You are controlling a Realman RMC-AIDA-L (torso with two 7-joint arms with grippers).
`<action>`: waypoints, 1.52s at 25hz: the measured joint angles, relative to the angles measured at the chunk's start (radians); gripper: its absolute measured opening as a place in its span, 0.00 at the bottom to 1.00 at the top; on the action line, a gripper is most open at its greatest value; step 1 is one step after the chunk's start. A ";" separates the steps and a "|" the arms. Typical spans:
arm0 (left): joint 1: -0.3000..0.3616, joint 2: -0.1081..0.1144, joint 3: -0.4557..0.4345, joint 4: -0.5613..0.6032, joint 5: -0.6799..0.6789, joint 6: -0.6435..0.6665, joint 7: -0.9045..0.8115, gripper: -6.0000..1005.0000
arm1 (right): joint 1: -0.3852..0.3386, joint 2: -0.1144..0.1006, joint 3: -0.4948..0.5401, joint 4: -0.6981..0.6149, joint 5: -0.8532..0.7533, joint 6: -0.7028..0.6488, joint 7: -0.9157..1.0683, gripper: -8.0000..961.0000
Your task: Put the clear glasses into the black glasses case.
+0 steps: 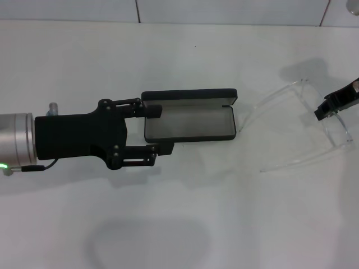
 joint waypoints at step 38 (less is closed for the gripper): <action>0.015 -0.023 -0.103 -0.011 -0.128 0.007 0.030 0.63 | -0.390 -0.002 0.208 -0.320 0.589 -0.196 -0.336 0.11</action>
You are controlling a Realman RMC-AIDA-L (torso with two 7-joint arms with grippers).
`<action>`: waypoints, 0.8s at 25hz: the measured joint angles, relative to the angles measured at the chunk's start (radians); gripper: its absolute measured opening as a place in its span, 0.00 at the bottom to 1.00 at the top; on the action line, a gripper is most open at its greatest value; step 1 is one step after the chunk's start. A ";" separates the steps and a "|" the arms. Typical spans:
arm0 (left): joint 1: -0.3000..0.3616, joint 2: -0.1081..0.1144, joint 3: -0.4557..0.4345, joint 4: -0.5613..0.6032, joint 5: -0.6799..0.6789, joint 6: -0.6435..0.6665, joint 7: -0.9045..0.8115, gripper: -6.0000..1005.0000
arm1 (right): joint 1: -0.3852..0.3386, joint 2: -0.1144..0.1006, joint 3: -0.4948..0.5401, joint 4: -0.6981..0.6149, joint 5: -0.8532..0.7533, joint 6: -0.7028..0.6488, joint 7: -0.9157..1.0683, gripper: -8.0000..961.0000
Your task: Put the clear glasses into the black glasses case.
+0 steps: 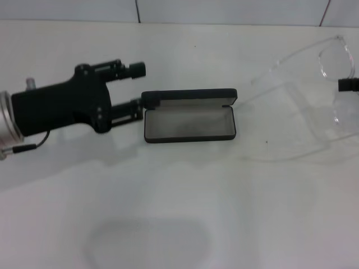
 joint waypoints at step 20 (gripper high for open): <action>-0.184 -0.009 0.112 -0.218 -0.290 -0.049 0.264 0.13 | 0.116 0.031 -0.001 0.503 0.231 -0.231 -0.189 0.11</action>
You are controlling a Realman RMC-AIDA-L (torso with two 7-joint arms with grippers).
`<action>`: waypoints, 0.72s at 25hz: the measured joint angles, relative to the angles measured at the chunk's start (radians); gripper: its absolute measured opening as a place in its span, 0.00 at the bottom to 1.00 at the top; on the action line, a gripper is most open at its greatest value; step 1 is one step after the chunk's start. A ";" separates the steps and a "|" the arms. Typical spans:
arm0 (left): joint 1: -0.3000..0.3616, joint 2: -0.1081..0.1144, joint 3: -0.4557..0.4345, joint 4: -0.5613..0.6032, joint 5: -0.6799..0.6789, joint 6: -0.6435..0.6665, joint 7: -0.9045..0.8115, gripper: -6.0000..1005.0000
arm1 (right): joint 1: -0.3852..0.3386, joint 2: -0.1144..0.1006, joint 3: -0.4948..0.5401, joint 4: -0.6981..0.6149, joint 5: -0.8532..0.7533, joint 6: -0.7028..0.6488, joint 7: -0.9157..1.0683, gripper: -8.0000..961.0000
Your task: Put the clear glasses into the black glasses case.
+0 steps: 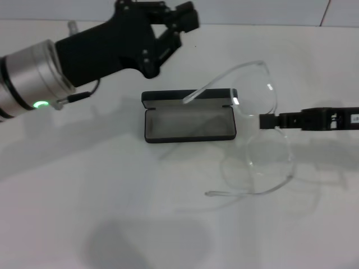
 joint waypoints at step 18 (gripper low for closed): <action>0.009 0.000 0.232 -0.003 -0.104 -0.009 0.061 0.09 | 0.069 0.035 0.005 0.057 0.014 0.039 0.000 0.11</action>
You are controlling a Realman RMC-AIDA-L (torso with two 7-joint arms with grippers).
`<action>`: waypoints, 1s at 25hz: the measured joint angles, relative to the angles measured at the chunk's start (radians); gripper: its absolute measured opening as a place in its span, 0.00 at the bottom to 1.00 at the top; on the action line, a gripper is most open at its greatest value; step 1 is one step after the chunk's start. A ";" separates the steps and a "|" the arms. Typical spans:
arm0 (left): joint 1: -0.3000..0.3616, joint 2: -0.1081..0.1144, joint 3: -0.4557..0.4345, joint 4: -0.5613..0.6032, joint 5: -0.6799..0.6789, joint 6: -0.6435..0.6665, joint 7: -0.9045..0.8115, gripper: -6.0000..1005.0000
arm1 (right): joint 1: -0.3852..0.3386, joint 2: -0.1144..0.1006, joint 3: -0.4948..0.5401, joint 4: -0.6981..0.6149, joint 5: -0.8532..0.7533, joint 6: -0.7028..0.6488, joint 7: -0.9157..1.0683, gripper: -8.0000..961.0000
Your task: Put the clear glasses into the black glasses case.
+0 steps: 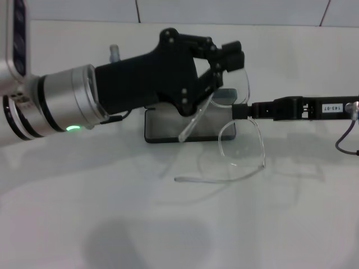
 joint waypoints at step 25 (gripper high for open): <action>0.002 -0.005 0.109 -0.049 -0.017 -0.038 0.035 0.09 | 0.013 0.000 -0.007 0.000 0.090 -0.014 -0.001 0.11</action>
